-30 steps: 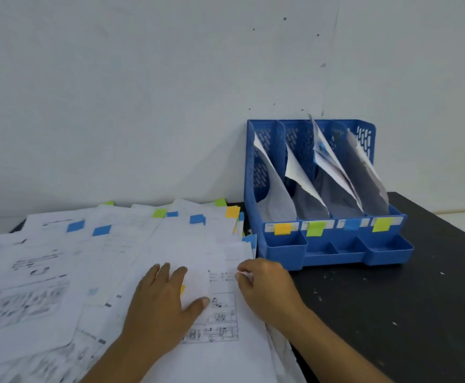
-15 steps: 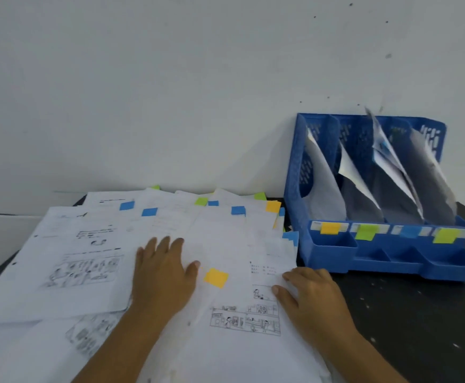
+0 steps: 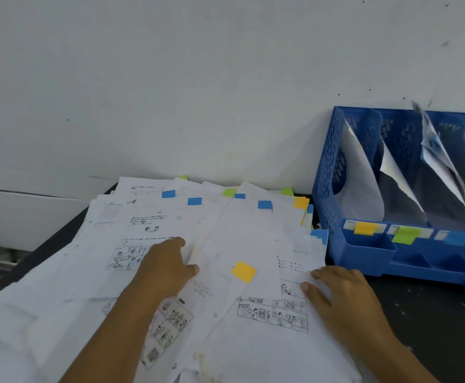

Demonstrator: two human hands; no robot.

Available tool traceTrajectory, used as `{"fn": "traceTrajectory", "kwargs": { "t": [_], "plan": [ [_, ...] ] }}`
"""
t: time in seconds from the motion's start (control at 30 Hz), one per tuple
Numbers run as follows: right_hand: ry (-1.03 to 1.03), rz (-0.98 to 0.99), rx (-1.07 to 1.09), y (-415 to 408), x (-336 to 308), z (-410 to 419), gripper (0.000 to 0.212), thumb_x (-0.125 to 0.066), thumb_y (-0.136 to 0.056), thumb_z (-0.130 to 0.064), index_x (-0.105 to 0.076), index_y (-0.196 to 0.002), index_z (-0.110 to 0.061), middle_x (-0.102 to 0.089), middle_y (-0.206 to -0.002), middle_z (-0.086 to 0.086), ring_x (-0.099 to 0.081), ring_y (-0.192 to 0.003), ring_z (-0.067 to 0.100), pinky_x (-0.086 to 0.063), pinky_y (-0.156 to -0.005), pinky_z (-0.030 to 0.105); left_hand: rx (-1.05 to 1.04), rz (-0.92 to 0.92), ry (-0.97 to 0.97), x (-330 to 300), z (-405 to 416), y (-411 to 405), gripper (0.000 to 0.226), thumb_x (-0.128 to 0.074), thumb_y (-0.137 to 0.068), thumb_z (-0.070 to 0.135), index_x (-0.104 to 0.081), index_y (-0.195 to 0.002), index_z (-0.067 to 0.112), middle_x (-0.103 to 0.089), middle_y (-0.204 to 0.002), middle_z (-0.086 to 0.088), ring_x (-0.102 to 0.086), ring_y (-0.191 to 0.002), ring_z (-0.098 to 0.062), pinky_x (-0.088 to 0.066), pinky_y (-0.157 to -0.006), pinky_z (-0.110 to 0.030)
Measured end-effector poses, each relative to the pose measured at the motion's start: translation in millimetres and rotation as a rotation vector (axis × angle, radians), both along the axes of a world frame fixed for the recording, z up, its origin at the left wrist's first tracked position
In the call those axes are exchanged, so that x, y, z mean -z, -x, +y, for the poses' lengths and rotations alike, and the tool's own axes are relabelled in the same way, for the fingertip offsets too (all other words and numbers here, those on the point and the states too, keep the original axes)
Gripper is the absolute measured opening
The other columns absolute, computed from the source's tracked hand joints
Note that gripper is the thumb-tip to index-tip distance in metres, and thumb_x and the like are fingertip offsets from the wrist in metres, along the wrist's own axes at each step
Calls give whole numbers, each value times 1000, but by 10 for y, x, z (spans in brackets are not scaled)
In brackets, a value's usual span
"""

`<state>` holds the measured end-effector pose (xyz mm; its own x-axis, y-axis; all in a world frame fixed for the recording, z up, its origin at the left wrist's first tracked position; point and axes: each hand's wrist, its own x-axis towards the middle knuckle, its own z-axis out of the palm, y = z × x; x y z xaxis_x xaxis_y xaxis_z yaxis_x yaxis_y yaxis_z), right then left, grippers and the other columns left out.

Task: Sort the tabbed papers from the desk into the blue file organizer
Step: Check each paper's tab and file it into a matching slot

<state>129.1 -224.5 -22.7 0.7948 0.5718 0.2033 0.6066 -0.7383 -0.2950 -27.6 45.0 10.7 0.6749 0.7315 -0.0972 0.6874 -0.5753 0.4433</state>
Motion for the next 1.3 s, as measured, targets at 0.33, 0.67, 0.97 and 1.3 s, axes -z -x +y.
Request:
{"fn": "traceTrajectory", "kwargs": {
  "t": [0.33, 0.67, 0.97, 1.3],
  "plan": [
    [-307, 301, -70, 154, -309, 347, 26, -61, -95, -42, -68, -118, -32, -65, -105, -19, -61, -86, -3, -43, -68, 8, -4, -372, 19, -63, -358, -137, 23, -74, -80, 41, -62, -69, 25, -69, -84, 11, -63, -80, -7, -54, -76, -34],
    [-624, 981, 98, 114, -567, 1141, 46, -69, -86, -54, -60, -72, -12, -59, -61, 0, -57, -58, 19, -47, -59, 27, 86, -660, 181, -47, -1017, -230, 17, -75, -79, 33, -65, -69, 25, -69, -83, 24, -61, -84, 11, -42, -67, -9],
    [-720, 970, -34, -93, -727, 696, 12, -69, -93, -24, -73, -102, -17, -78, -95, 1, -74, -88, 23, -61, -82, 42, -78, -725, 181, -132, -742, -252, 44, -70, -81, 48, -56, -118, 29, -56, -122, 11, -52, -111, -11, -41, -89, -27],
    [-820, 893, -81, -171, -1110, -303, 21, -64, -95, -26, -73, -110, -14, -77, -102, 5, -74, -95, 24, -57, -91, 49, 190, -739, 980, -404, -654, -437, 32, -63, -83, 21, -68, -114, 15, -73, -110, -4, -70, -101, -24, -51, -89, -43]
  ]
}}
